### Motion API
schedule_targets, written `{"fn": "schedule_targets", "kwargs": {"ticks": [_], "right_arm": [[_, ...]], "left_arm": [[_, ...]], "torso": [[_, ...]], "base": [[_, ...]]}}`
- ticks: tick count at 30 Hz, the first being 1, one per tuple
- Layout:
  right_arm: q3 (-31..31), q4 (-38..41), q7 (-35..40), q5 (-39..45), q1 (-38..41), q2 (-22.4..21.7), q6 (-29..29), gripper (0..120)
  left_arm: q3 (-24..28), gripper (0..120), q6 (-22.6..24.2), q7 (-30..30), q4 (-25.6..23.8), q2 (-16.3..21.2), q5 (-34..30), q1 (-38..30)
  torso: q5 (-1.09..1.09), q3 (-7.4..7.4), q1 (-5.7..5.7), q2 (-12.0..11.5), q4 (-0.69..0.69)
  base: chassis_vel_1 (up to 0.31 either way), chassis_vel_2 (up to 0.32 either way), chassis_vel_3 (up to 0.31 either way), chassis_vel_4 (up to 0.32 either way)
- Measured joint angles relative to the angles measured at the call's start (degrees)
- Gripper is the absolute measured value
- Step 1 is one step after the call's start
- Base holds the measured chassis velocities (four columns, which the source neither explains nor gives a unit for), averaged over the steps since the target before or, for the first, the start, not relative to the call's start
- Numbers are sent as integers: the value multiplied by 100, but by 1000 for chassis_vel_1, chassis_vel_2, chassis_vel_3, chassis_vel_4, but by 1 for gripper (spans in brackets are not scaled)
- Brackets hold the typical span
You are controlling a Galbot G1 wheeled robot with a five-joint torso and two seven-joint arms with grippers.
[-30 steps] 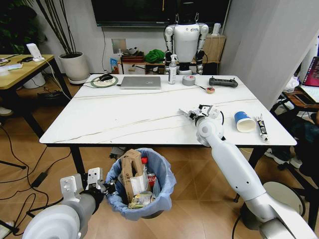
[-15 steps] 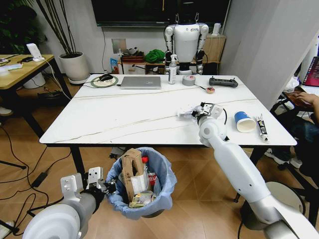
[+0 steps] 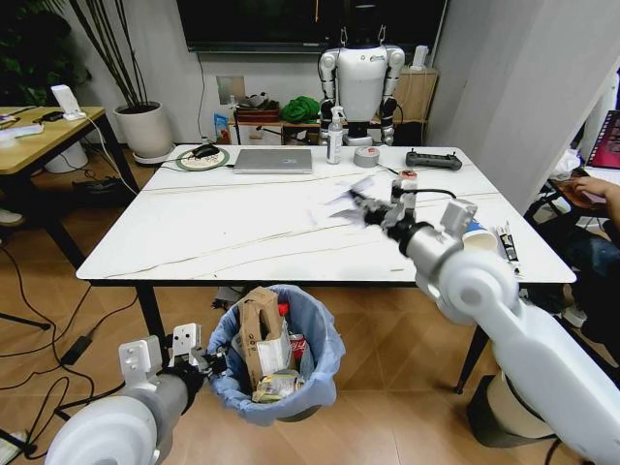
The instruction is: Pick up the trash bin and place the trash from the table into it.
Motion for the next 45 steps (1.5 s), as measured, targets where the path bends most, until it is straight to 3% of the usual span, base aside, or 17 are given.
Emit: {"fn": "schedule_targets", "kwargs": {"ticks": [5,13,36,45], "right_arm": [[-28,562,-1122,-108,-428,-495,23,0],[-211,826,-1404,-833,-899,-775,205,0],[-995,338,-2143,-3874,-1574,-566,620,0],[-880,347,-2233,-4122,-1721,-657,750,31]], "left_arm": [[-20,0,0,-30,0,-28,-5,-1],[-24,0,0,-126,0,-79,-46,-14],[-19,0,0,-167,0,-146,-33,44],[-32,0,0,-182,0,-164,-43,49]], "torso": [[0,0,0,0,-1],[0,0,0,0,0],[0,1,1,-2,0],[0,1,1,-1,0]], "base": [[0,0,0,0],[0,0,0,0],[0,0,0,0],[0,0,0,0]]}}
